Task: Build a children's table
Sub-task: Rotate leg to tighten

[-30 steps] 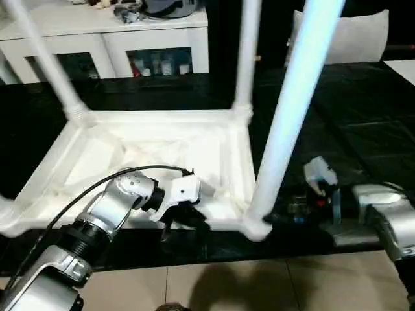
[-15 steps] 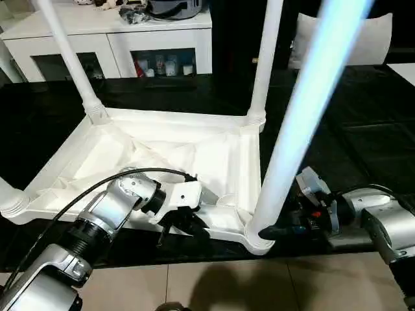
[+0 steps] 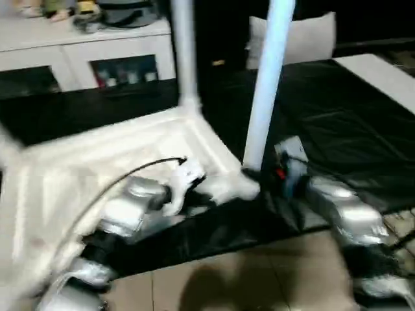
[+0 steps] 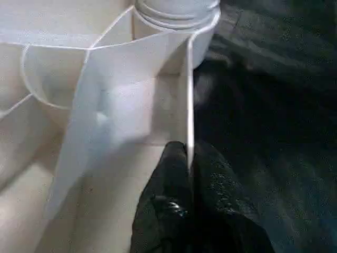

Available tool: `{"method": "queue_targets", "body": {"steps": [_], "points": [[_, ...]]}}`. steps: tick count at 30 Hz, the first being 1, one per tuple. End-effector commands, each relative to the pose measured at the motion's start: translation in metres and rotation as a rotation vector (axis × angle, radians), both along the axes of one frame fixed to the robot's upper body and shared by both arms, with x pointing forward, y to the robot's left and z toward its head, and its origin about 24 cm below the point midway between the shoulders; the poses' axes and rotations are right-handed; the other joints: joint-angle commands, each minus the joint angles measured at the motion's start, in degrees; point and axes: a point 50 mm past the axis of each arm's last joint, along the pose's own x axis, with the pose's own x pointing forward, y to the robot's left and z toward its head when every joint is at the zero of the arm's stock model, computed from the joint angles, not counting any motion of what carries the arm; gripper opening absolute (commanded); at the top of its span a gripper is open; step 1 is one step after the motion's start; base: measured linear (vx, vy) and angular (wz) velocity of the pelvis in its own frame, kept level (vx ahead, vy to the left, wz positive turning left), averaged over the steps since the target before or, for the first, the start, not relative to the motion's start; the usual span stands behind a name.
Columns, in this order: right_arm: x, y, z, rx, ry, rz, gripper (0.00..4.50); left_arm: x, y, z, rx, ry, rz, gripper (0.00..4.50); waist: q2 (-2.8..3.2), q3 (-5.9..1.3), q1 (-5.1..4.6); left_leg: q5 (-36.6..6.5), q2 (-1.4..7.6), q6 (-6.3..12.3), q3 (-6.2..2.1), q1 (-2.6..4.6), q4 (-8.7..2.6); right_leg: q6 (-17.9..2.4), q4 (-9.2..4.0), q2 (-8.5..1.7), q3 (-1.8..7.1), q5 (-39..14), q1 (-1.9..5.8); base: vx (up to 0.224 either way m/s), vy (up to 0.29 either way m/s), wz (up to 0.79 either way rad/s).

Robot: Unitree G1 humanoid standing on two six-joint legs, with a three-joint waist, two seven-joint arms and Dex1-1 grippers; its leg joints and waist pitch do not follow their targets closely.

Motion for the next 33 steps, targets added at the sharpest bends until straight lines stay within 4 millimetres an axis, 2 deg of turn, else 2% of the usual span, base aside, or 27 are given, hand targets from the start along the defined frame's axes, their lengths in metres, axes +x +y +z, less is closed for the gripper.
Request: {"method": "queue_targets", "body": {"steps": [1, 2, 3, 4, 5, 6, 7, 8, 9, 10, 11, 12, 13, 14, 15, 16, 18, 20, 22, 23, 25, 27, 28, 30, 31, 33], "points": [[-0.007, 0.020, -0.030, -0.009, 0.139, -0.031, 1.98, 0.001, -0.031, 0.012, -0.097, -0.027, -0.023, 0.00, -0.39, -1.76, -0.85, -29.4, 2.64, -0.15, -2.57, 2.59, -3.06, 1.6, -8.90, -4.50, -0.46, -42.8, 0.27, 0.000, 0.000, 0.00], [-0.004, 0.031, -0.028, -0.003, 0.099, -0.036, 1.98, 0.012, -0.041, 0.018, -0.123, -0.084, 0.090, 0.00, 0.19, -1.33, -1.89, -34.8, 3.89, -0.53, -3.45, 1.95, -4.34, 2.8, -8.25, -4.15, -1.86, -39.8, 1.70, 0.000, 0.000, 0.00], [-0.004, 0.031, -0.028, -0.003, 0.099, -0.036, 1.98, 0.012, -0.041, 0.018, -0.123, -0.084, 0.090, 0.00, 0.91, -1.30, -1.88, -39.1, 5.44, -1.03, -4.17, 0.89, -6.11, 2.5, -5.80, -3.86, -1.25, -35.7, 3.19, 0.000, 0.000, 0.00], [-0.003, 0.037, -0.024, 0.015, 0.068, -0.021, 2.32, 0.017, -0.047, 0.022, -0.139, -0.120, 0.151, 0.00, 0.93, -1.16, -0.62, -46.8, 8.96, -2.23, -5.26, -1.15, -11.23, -0.3, 3.41, -3.24, 2.14, -20.8, 5.54, 0.000, 0.000, 0.00], [-0.001, 0.039, -0.019, 0.052, 0.046, -0.029, 2.52, 0.017, -0.052, 0.023, -0.128, -0.136, 0.157, 0.00, 0.03, -1.21, 0.77, -48.8, 7.80, -3.01, -2.75, 0.55, -12.16, -2.5, 4.78, -2.70, 3.84, -13.8, 3.55, 0.000, 0.000, 0.00], [0.000, 0.039, -0.018, 0.066, 0.043, -0.036, 2.69, 0.016, -0.053, 0.023, -0.120, -0.136, 0.149, 0.00, -2.08, -1.31, 0.78, -45.5, 5.09, -3.14, -2.05, 2.27, -9.16, -2.4, 0.76, -3.21, 5.12, -23.8, 1.59, 0.000, 0.000, 0.00], [0.000, 0.038, -0.015, 0.094, 0.035, -0.040, 2.69, 0.014, -0.054, 0.022, -0.109, -0.133, 0.133, 0.00, -3.62, -1.15, 1.50, -26.5, -0.90, -1.94, -0.29, 6.96, 1.98, 1.2, -8.90, -7.07, 3.96, -55.1, -4.41, 0.067, -0.044, 0.10], [0.001, 0.037, -0.014, 0.111, 0.029, -0.043, 2.76, 0.013, -0.054, 0.021, -0.103, -0.127, 0.125, 0.00, -4.20, -0.92, 1.51, -18.2, -1.20, 0.37, -0.55, 4.97, 3.60, 2.3, -9.45, -8.75, 5.35, -61.0, -3.12, 0.114, -0.017, -0.21], [0.001, 0.036, -0.012, 0.118, 0.016, -0.035, 2.76, 0.012, -0.052, 0.020, -0.089, -0.127, 0.113, 0.00, -3.82, -1.43, 2.50, -7.0, -0.30, 2.21, -2.05, -0.69, 1.64, 3.8, -6.75, -9.70, 5.72, -58.1, 2.11, 0.114, -0.017, -0.21], [0.000, 0.032, -0.009, 0.124, -0.009, -0.027, 2.86, 0.010, -0.049, 0.018, -0.062, -0.128, 0.093, 0.00, -1.59, -2.16, 3.56, -6.9, 1.62, 1.66, -2.87, -0.49, -1.90, 2.2, -6.22, -7.81, 4.79, -50.0, 1.83, 0.093, 0.022, -0.27], [0.000, 0.028, -0.008, 0.117, -0.028, -0.014, 3.12, 0.009, -0.045, 0.016, -0.040, -0.132, 0.077, 0.00, -0.91, -2.22, 2.85, -11.0, 3.29, 1.87, -3.79, -1.55, -4.14, -0.8, -4.29, -5.41, 3.91, -36.3, 2.27, 0.000, 0.000, 0.00], [-0.001, 0.023, -0.007, 0.105, -0.042, 0.000, 3.19, 0.009, -0.041, 0.014, -0.024, -0.135, 0.071, 0.00, -0.35, -2.74, 2.78, -13.0, 4.20, 1.58, -4.27, -1.04, -4.59, -2.6, -3.52, -5.20, 4.12, -29.5, 2.37, 0.000, 0.000, 0.00], [-0.002, 0.015, -0.008, 0.082, -0.055, 0.024, 3.24, 0.010, -0.036, 0.012, -0.014, -0.134, 0.074, 0.00, -0.62, -2.85, 2.59, -15.8, 4.39, 2.07, -4.06, -0.75, -4.73, -5.9, -2.71, -5.09, 4.72, -21.7, 2.02, 0.000, 0.000, 0.00], [-0.002, 0.015, -0.008, 0.080, -0.057, 0.026, 3.33, 0.010, -0.036, 0.012, -0.013, -0.134, 0.073, 0.00, -0.68, -2.85, 2.73, -16.2, 4.17, 2.69, -3.51, -0.68, -4.67, -8.5, -2.62, -5.47, 4.98, -19.5, 2.06, 0.000, 0.000, 0.00], [-0.004, 0.005, -0.006, 0.066, -0.072, 0.063, 3.46, 0.009, -0.031, 0.011, 0.000, -0.138, 0.050, 0.00, -0.95, -2.70, 2.81, -16.2, 3.72, 3.40, -3.10, -1.04, -4.54, -9.2, -2.97, -5.75, 4.96, -21.0, 2.37, 0.000, 0.000, 0.00], [-0.005, 0.004, -0.006, 0.065, -0.074, 0.067, 3.57, 0.009, -0.030, 0.011, 0.001, -0.138, 0.047, 0.00, -1.03, -2.76, 2.98, -15.7, 3.57, 3.75, -2.92, -1.06, -4.36, -9.2, -3.16, -5.92, 4.99, -22.0, 2.40, 0.000, 0.000, 0.00], [-0.008, -0.011, -0.001, 0.048, -0.096, 0.131, 3.64, 0.008, -0.023, 0.008, 0.030, -0.145, 0.004, 0.00, -1.14, -2.80, 3.52, -13.7, 3.49, 4.70, -2.64, -1.05, -4.09, -9.0, -3.39, -6.08, 5.14, -22.7, 2.27, 0.000, 0.000, 0.00], [-0.011, -0.030, 0.008, 0.026, -0.121, 0.221, 3.88, 0.007, -0.013, 0.007, 0.065, -0.151, -0.059, 0.00, -1.37, -3.13, 3.96, -9.6, 3.50, 6.39, -2.52, -1.41, -3.90, -9.1, -2.88, -5.95, 5.09, -19.4, 2.59, 0.000, 0.000, 0.00], [-0.012, -0.035, 0.011, 0.016, -0.128, 0.238, 4.01, 0.006, -0.011, 0.007, 0.070, -0.154, -0.092, 0.00, -1.42, -3.25, 4.24, -7.0, 3.48, 7.62, -2.26, -1.49, -3.63, -10.0, -2.55, -5.91, 5.06, -16.2, 2.53, 0.000, 0.000, 0.00], [-0.012, -0.040, 0.013, 0.006, -0.131, 0.263, 4.12, 0.004, -0.009, 0.007, 0.072, -0.154, -0.122, 0.00, -1.47, -3.39, 4.43, -5.7, 3.44, 8.28, -2.28, -1.64, -3.52, -10.4, -2.32, -5.93, 4.94, -14.8, 2.78, 0.000, 0.000, 0.00], [-0.013, -0.046, 0.016, -0.012, -0.138, 0.299, 4.26, 0.002, -0.007, 0.008, 0.077, -0.154, -0.163, 0.00, -1.46, -3.62, 4.57, -3.8, 3.54, 9.24, -2.29, -1.61, -3.25, -11.1, -1.87, -5.82, 4.81, -12.1, 2.70, 0.000, 0.000, 0.00], [-0.019, -0.059, 0.025, -0.072, -0.147, 0.449, 4.26, -0.003, 0.002, 0.007, 0.110, -0.155, -0.298, 0.00, -1.79, -3.72, 4.86, -2.6, 3.64, 10.57, -2.11, -1.62, -3.04, -11.7, -1.64, -5.64, 4.77, -10.7, 2.50, 0.000, 0.000, 0.00], [-0.024, -0.065, 0.029, -0.090, -0.140, 0.544, 4.26, -0.006, 0.007, 0.006, 0.130, -0.157, -0.375, 0.00, -1.66, -3.83, 5.25, -2.4, 3.55, 11.00, -2.19, -1.64, -2.85, -11.7, -1.52, -5.69, 4.66, -10.5, 2.49, 0.000, 0.000, 0.00], [-0.028, -0.066, 0.031, -0.095, -0.136, 0.607, 4.26, -0.007, 0.010, 0.006, 0.144, -0.164, -0.416, 0.00, -1.61, -3.90, 5.61, -1.4, 3.84, 12.17, -2.02, -1.66, -2.68, -11.9, -1.21, -5.44, 4.69, -9.0, 2.16, 0.000, 0.000, 0.00], [-0.028, -0.067, 0.032, -0.106, -0.139, 0.632, 4.26, -0.008, 0.012, 0.006, 0.149, -0.163, -0.440, 0.00, -1.44, -3.77, 5.97, -1.5, 4.02, 12.41, -1.99, -1.63, -2.64, -12.1, -1.17, -5.49, 4.67, -9.2, 1.92, 0.000, 0.000, 0.00], [-0.028, -0.067, 0.033, -0.130, -0.139, 0.672, 4.26, -0.010, 0.013, 0.007, 0.155, -0.156, -0.503, 0.00, -1.53, -3.73, 6.55, -2.7, 4.27, 11.62, -2.00, -1.37, -2.83, -12.0, -1.36, -5.66, 4.69, -11.4, 1.80, 0.000, 0.000, 0.00]]}}
